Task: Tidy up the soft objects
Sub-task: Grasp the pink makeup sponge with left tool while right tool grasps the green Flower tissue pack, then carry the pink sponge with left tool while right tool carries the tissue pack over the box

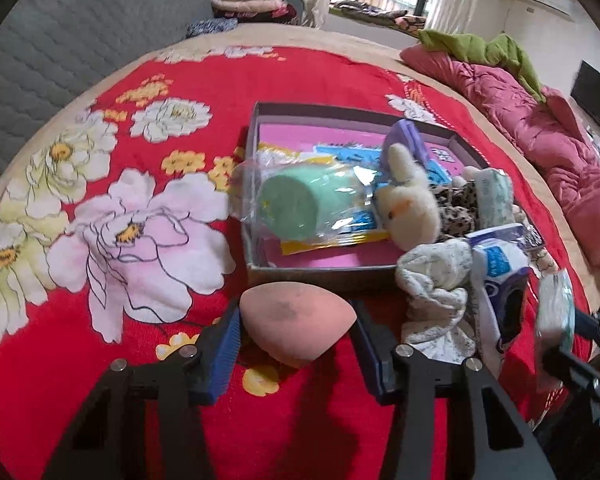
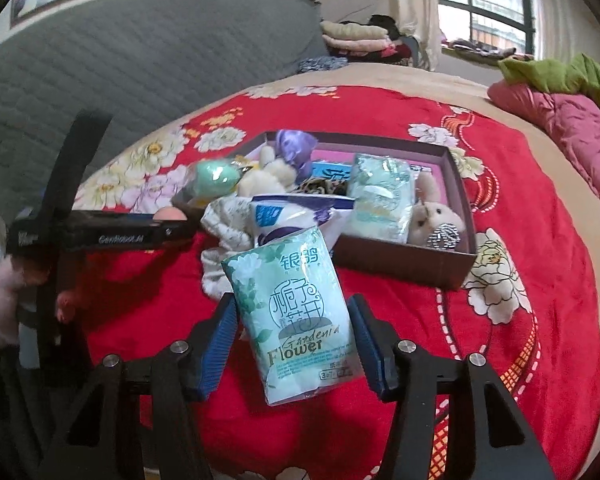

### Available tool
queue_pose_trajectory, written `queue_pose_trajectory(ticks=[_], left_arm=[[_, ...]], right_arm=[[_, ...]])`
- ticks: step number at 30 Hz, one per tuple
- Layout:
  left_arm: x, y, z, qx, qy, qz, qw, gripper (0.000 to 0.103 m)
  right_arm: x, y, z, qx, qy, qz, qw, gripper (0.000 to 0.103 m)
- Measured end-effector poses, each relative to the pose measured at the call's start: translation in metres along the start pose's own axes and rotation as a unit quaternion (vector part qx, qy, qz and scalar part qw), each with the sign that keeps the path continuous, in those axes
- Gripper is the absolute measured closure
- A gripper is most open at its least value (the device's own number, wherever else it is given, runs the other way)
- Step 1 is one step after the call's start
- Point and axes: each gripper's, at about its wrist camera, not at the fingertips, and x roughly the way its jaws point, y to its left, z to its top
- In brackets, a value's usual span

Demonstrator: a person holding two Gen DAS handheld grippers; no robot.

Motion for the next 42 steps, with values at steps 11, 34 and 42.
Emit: queue_pose_trajectory(ticks=[11,34,42], left_arm=[[-0.028,-0.014,-0.003,0.02,-0.031,-0.023,0.9991,0.051],[-0.044,-0.025,0.015,0.034,-0.094,-0.027,0.9946,0.051],[-0.031,-0.027,0.022,0.037,-0.089,-0.028,0.995,0.051]], right_arm=[[-0.008,-0.007,0.006,0.015,-0.023,-0.004,1.0,0.045],[-0.019,-0.037,0.027,0.036,-0.071,-0.037,0.996,0.045],[-0.016,-0.046,0.034,0.044,-0.08,-0.046,0.995,0.045]])
